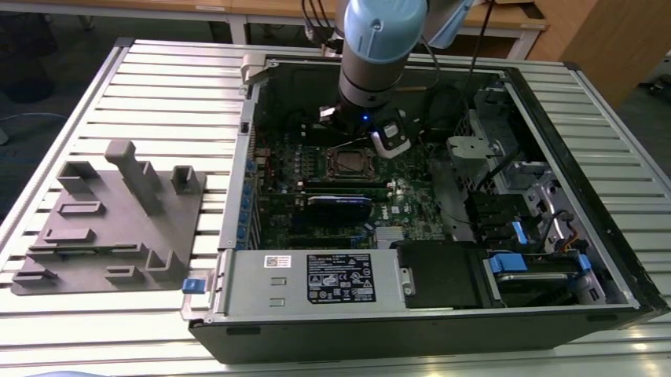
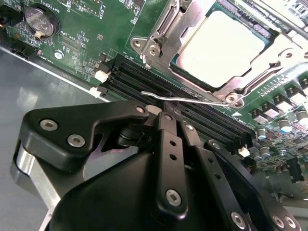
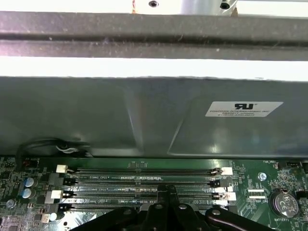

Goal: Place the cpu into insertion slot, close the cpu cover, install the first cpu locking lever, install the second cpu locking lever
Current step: 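Install the first cpu locking lever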

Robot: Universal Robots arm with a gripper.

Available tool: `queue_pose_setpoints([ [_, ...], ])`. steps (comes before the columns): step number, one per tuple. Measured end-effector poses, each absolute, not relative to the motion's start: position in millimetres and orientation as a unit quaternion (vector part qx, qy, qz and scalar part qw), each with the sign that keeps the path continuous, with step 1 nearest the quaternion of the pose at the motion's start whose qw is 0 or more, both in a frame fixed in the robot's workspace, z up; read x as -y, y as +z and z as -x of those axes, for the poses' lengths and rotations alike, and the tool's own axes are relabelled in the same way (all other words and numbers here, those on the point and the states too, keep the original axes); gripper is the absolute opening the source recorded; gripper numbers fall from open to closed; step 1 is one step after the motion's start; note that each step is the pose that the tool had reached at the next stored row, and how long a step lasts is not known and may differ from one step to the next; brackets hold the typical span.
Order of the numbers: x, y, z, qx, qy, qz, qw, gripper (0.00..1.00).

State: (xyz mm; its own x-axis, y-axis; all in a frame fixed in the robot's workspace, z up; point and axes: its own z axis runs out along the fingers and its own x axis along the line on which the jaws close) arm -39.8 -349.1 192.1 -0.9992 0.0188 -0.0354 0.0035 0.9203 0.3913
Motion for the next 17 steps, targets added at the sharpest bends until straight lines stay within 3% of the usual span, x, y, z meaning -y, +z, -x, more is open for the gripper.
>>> queue_pose_setpoints([
  [17, 349.1, 210.9, 39.8, -0.980, 0.200, -0.006, 0.019, 0.11],
])
